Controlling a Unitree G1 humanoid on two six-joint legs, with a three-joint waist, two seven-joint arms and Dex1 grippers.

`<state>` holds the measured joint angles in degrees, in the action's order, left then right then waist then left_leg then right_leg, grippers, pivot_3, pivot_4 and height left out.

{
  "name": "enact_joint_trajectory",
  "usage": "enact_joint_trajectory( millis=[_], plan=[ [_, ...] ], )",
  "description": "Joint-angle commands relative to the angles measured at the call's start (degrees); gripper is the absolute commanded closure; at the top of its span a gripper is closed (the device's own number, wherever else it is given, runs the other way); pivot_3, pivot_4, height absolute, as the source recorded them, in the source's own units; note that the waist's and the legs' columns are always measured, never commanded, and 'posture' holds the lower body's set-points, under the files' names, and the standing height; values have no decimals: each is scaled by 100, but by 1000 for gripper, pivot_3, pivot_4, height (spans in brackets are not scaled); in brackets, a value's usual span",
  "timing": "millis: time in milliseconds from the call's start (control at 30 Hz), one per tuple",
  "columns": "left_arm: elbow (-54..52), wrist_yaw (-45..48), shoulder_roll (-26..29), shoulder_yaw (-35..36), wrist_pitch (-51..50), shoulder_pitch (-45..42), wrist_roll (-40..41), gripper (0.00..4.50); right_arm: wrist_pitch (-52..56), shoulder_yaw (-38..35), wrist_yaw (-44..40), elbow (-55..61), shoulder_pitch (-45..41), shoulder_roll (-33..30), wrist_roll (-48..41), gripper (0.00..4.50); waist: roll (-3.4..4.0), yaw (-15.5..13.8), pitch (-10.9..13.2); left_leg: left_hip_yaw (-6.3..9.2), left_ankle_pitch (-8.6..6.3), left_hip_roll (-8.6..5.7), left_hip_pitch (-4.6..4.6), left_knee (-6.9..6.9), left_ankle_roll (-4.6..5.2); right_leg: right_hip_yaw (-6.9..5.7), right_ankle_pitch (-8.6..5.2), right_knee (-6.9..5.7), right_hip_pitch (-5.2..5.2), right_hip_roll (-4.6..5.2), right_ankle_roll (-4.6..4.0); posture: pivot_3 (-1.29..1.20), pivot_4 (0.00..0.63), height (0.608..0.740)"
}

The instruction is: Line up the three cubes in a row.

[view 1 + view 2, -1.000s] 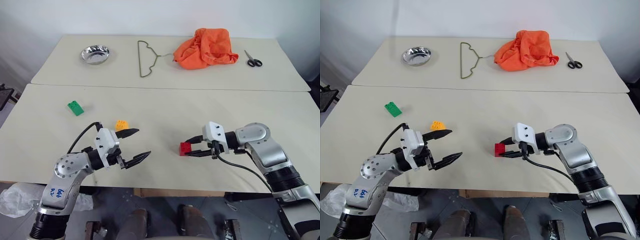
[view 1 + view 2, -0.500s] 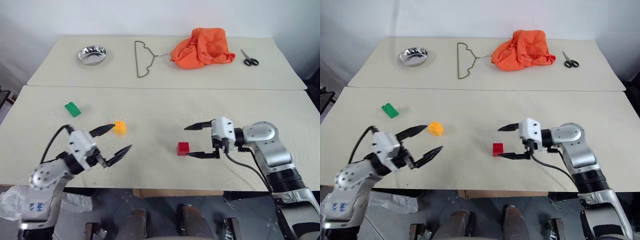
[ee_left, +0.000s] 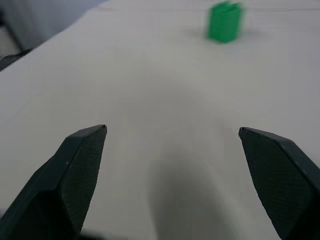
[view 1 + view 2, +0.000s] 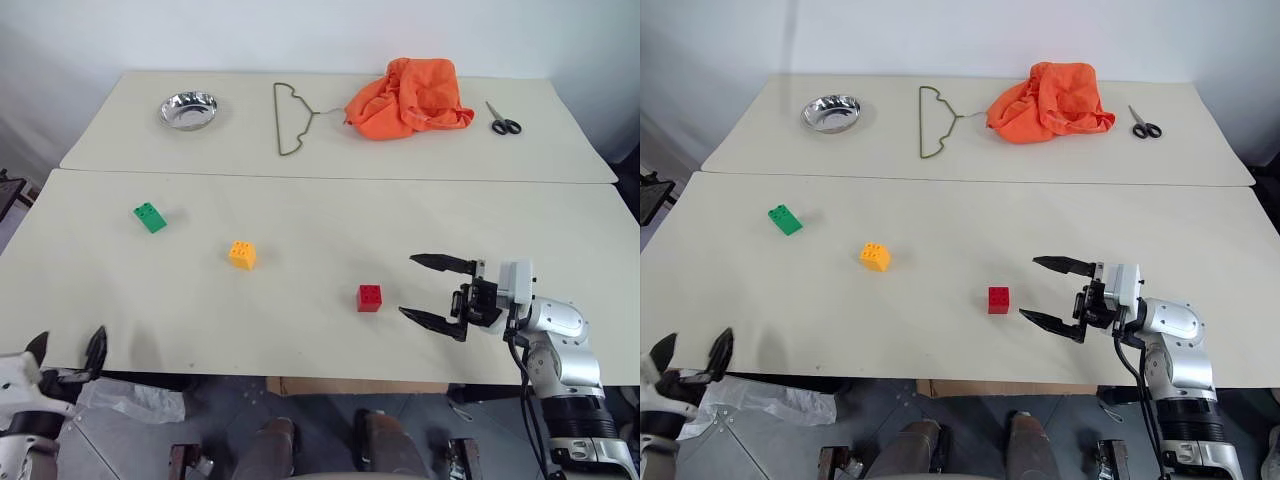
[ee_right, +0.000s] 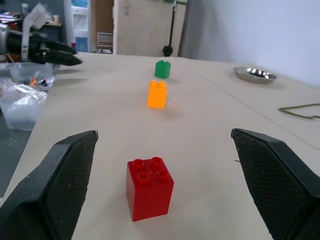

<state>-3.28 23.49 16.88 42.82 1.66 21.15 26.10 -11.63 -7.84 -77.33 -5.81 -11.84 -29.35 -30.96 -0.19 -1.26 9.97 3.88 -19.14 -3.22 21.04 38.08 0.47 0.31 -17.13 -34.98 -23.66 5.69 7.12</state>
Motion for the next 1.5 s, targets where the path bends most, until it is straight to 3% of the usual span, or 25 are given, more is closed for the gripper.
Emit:
enact_joint_trajectory(
  millis=[33, 200, 367, 467, 700, 833, 1000, 1467, 1500],
  plan=[
    [-99, -59, 9, 9, 136, -66, 127, 0, -330, -185, 42, 128, 53, 55, -106, 20, 0, -7, 0, 0, 0, 0, 0, 0, 0, 0, 0, 0, 1, 1, 0, 0, 150, 740],
    [-169, -318, 379, -395, -113, -882, -61, 0, -1042, -234, 66, -10, -19, 174, 11, 20, -5, -22, -3, 7, 0, -2, 1, 3, -1, -6, 0, -3, 3, 2, 0, 0, 150, 740],
    [512, -472, 1376, -1015, -1039, -2389, -374, 0, -845, 11, 25, 80, -56, 148, -30, 20, -6, 0, -4, 7, 3, 0, -1, 4, -10, -7, -1, -21, -5, -6, -2, 0, 150, 740],
    [809, -878, 1558, -1312, -1540, -3089, -604, 0, -756, 102, 65, 157, -84, 152, -60, 20, -5, 56, -4, 3, 3, -5, -8, 4, -9, -10, -2, -53, -5, -7, -3, 0, 150, 740],
    [224, -2545, 752, -1693, -2798, -3989, -902, 0, -677, 201, 184, 338, -7, 171, -39, 20, -6, 131, -4, 0, 0, -7, 3, 8, -5, -20, -1, -58, -18, -5, -3, 0, 150, 740],
    [176, -3519, 170, -1698, -2988, -4361, -1188, 0, -647, 250, 194, 405, 118, 155, -49, 20, -9, 101, -4, 1, 2, -6, 7, 16, -8, -19, -1, -61, -19, -6, -2, 0, 150, 740],
    [850, -4207, -55, -1794, -2760, -4902, -1622, 0, -579, 304, 165, 394, 141, 119, -32, 20, -10, 90, -4, -3, 5, -7, 4, 21, -13, -26, 0, -66, -19, -12, 0, 0, 150, 740],
    [2708, -4081, -27, -1884, -1810, -5807, -1678, 0, -445, 309, 235, 461, 156, 108, 7, 20, -11, -2, -4, -4, 6, -9, 7, 26, -14, -47, 0, -67, -20, -11, 0, 0, 150, 740],
    [2772, -4095, -17, -1886, -1754, -5838, -1697, 188, -433, 303, 259, 467, 160, 109, 12, 3, -11, -6, -4, -4, 6, -9, 7, 26, -14, -47, 0, -67, -20, -11, 0, 0, 150, 740]
  ],
)
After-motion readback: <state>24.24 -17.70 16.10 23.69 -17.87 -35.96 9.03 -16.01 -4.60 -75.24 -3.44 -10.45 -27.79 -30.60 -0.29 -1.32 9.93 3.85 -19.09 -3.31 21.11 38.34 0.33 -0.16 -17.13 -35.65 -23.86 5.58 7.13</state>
